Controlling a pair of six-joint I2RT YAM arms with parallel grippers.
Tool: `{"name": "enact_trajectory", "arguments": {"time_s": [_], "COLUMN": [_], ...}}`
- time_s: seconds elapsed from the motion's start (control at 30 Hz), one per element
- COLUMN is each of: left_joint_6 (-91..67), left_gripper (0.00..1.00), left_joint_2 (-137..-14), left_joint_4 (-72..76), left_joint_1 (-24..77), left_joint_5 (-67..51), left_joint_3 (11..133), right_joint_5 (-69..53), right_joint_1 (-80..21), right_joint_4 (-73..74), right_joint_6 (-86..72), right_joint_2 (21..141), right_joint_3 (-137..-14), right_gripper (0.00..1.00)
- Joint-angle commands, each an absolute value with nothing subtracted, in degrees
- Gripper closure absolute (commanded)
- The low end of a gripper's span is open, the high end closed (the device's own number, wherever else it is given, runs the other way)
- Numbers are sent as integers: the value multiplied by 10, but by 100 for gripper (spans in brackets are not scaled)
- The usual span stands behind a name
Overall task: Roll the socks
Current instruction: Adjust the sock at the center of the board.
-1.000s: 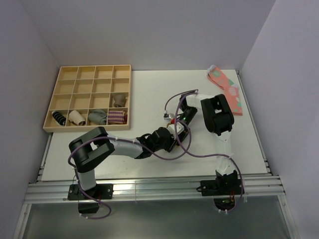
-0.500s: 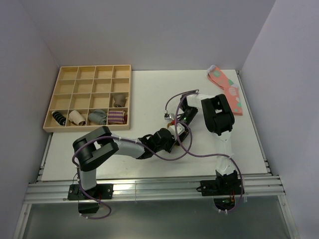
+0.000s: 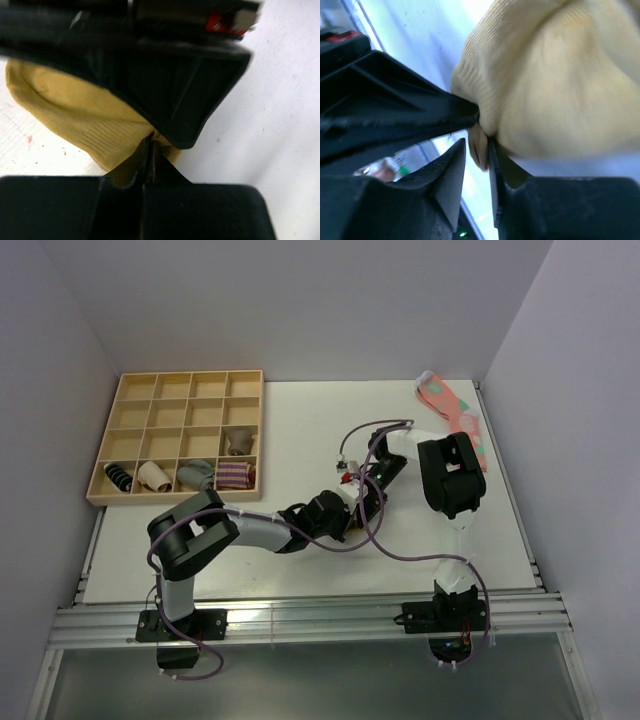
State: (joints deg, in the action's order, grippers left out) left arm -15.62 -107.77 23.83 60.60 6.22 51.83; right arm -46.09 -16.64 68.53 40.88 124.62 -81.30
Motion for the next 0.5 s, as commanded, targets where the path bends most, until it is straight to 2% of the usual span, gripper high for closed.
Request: {"name": "enact_trajectory", "arguments": {"time_s": [0.0, 0.1, 0.47], "left_joint_6": [-191, -210, -284], "left_gripper": [100, 100, 100], "left_joint_2": [-1097, -1101, -1116], "left_joint_4": [176, 144, 68], "left_joint_1": [588, 581, 526], "left_joint_5": [30, 9, -132], "left_joint_3": [524, 536, 585], "right_joint_5": [-443, -451, -473], "right_joint_1": [-147, -135, -113], "right_joint_4": [605, 567, 446], "right_joint_6": [403, 381, 388], "right_joint_2": [1191, 1164, 1033], "right_joint_3": [-802, -785, -690], "right_gripper": [66, 64, 66]}}
